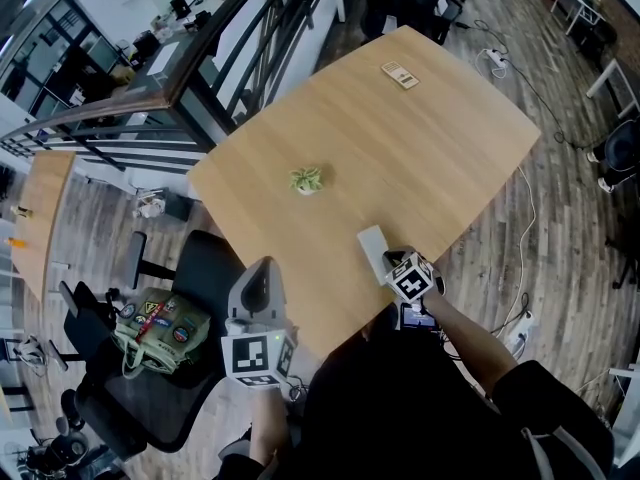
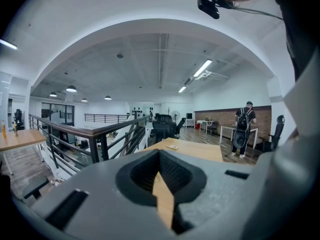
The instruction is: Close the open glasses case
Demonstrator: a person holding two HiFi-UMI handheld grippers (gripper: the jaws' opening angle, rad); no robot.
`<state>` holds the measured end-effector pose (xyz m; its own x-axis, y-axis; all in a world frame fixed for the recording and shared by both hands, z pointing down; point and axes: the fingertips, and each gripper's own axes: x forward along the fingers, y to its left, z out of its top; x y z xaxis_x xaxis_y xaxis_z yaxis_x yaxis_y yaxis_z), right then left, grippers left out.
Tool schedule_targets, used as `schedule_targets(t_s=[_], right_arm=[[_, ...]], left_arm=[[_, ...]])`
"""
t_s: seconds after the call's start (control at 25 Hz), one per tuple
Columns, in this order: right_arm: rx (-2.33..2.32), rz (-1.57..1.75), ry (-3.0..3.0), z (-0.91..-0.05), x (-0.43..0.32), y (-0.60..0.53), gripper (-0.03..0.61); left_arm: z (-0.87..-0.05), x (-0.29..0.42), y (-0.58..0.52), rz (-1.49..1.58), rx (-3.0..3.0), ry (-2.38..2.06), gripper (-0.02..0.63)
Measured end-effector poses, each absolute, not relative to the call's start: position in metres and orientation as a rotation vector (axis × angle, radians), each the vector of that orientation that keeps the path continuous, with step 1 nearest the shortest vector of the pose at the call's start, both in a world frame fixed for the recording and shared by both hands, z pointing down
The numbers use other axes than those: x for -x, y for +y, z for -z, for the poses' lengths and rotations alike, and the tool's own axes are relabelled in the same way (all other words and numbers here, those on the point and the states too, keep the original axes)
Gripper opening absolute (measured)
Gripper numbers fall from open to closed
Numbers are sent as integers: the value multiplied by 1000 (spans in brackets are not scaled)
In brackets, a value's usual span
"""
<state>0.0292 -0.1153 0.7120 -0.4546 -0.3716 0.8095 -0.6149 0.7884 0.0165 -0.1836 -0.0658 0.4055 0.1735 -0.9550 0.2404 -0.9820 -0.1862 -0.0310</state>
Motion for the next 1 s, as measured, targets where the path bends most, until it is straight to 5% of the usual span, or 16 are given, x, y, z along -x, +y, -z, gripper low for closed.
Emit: schedule_targets(t_s=[1.0], right_arm=[[-628, -293, -1971, -738, -31, -116, 14]], left_arm=[[-402, 180, -56, -312, -2311, -1916, 0]])
